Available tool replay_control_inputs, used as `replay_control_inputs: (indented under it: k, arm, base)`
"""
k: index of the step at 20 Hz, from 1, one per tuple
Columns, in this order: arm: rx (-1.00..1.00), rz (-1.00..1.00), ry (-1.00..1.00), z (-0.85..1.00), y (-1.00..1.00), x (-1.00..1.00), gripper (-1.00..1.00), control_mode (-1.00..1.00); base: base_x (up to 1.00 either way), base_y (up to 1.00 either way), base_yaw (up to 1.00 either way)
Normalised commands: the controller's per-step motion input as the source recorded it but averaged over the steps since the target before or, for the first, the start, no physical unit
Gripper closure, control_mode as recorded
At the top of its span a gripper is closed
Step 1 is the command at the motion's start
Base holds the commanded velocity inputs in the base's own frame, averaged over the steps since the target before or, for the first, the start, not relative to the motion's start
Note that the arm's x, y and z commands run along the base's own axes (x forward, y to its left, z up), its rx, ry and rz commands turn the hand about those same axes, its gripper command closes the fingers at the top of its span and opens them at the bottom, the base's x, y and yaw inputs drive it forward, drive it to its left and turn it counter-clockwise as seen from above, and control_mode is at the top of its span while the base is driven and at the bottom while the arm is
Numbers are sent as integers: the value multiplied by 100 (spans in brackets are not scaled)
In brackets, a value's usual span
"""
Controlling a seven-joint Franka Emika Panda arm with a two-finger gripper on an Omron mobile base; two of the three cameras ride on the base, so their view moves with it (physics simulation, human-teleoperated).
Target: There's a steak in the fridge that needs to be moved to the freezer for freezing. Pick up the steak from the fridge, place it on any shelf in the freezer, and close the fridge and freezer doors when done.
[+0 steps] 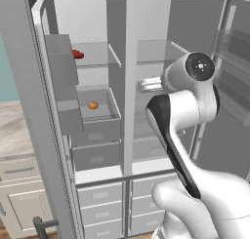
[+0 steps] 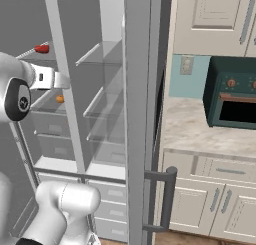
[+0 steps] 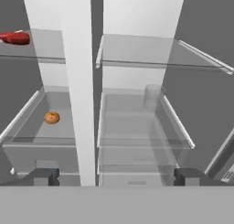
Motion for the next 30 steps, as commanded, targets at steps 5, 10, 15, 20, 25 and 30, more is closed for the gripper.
replay_control_inputs:
  k: [5,10,15,20,25,30]
  arm:
    - [2,5,8,-14,-26,-25,-100,-100]
    - [0,6,4,-29,-15,-29,-100,-100]
    - [0,1,0,-34,0,-28,-100,-100]
    - [0,0,0,-12,-2,-2,-100,-100]
    - [1,0,0,0,0,-6,-100,100]
    - [0,0,0,0,0,0,-100,100]
  base:
    - [0,0,0]
    - [0,0,0]
    - [0,0,0]
    - [0,0,0]
    - [-9,0,0]
    - [-58,0,0]
